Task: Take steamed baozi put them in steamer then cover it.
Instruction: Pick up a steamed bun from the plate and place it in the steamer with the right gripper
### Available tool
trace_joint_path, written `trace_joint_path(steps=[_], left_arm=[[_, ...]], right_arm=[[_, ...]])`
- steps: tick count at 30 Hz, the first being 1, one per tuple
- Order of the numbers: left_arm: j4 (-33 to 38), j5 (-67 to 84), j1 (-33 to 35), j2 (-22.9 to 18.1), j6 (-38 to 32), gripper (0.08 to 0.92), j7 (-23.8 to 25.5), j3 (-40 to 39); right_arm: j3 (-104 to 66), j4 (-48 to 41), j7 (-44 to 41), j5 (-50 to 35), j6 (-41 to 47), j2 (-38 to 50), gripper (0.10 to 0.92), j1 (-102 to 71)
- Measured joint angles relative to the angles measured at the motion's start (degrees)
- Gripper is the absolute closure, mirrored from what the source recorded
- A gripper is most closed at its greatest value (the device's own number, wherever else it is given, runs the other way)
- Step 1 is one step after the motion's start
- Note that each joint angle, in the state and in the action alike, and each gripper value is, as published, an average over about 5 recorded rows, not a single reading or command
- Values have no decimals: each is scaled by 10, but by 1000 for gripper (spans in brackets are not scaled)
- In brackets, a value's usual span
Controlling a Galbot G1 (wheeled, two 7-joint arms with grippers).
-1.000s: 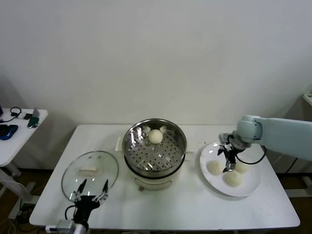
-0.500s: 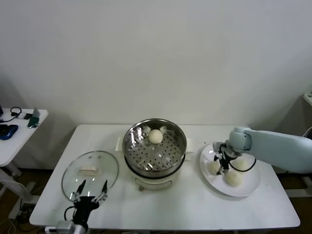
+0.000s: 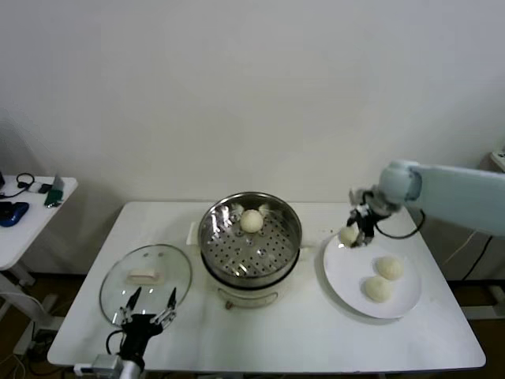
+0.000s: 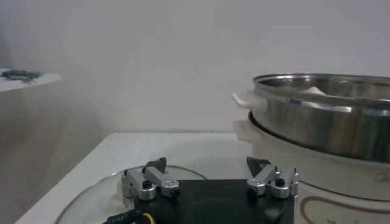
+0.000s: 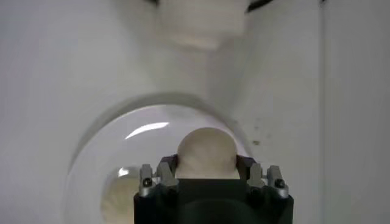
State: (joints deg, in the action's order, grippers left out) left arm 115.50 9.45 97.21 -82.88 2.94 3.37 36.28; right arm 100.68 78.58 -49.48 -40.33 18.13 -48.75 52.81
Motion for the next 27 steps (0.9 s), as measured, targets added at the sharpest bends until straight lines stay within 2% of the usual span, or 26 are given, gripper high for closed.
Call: trace_joint_path(steps=[6,12,27], left_arm=[[5,0,-1,1,-1,177,-1,-6],[10,-1,-1,3,-1,177,-2,-4],[8,6,-2,1,0,177,-3,8]], right_arm=[[-19,45,7,-71,20,-58,372,64],[-42,61,42,-107,49,-144,372,58],[-61,-26,114,-99,90,-315,376,-67]])
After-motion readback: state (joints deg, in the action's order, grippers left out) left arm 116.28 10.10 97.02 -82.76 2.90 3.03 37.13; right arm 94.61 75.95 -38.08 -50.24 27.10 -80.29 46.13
